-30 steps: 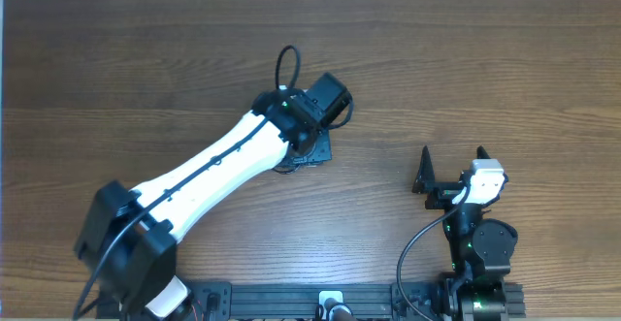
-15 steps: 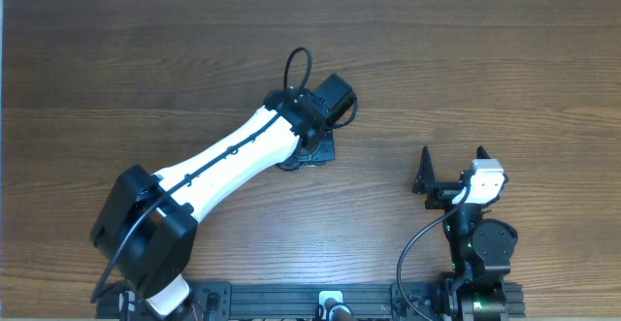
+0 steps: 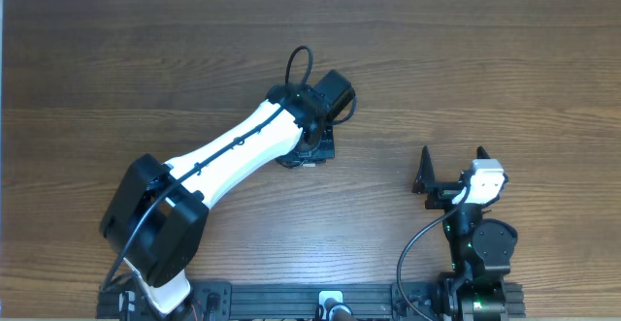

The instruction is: Stack Cubes

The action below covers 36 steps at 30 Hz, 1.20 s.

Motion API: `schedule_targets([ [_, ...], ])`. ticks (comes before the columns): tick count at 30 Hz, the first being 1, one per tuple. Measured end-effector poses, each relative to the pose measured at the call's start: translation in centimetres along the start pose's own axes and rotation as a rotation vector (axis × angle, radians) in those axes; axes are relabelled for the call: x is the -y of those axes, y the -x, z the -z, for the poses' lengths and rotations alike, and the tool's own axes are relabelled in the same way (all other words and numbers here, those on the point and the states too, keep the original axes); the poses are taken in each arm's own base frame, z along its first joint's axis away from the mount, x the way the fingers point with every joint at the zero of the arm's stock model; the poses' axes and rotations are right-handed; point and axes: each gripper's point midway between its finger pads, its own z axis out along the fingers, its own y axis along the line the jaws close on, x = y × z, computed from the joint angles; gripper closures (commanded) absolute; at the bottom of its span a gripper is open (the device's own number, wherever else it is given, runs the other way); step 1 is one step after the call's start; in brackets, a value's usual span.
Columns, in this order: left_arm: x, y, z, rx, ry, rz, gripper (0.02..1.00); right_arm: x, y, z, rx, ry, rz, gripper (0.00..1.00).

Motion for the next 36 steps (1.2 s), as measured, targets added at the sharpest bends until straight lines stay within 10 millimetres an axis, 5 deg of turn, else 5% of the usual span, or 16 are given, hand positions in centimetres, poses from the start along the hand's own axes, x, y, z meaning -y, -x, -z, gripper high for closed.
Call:
schedule_targets([
  [36, 0.0, -0.05, -0.46, -0.008, 0.006, 0.0, 0.976, 0.0, 0.0, 0.0, 0.0, 0.0, -0.001, 0.009],
])
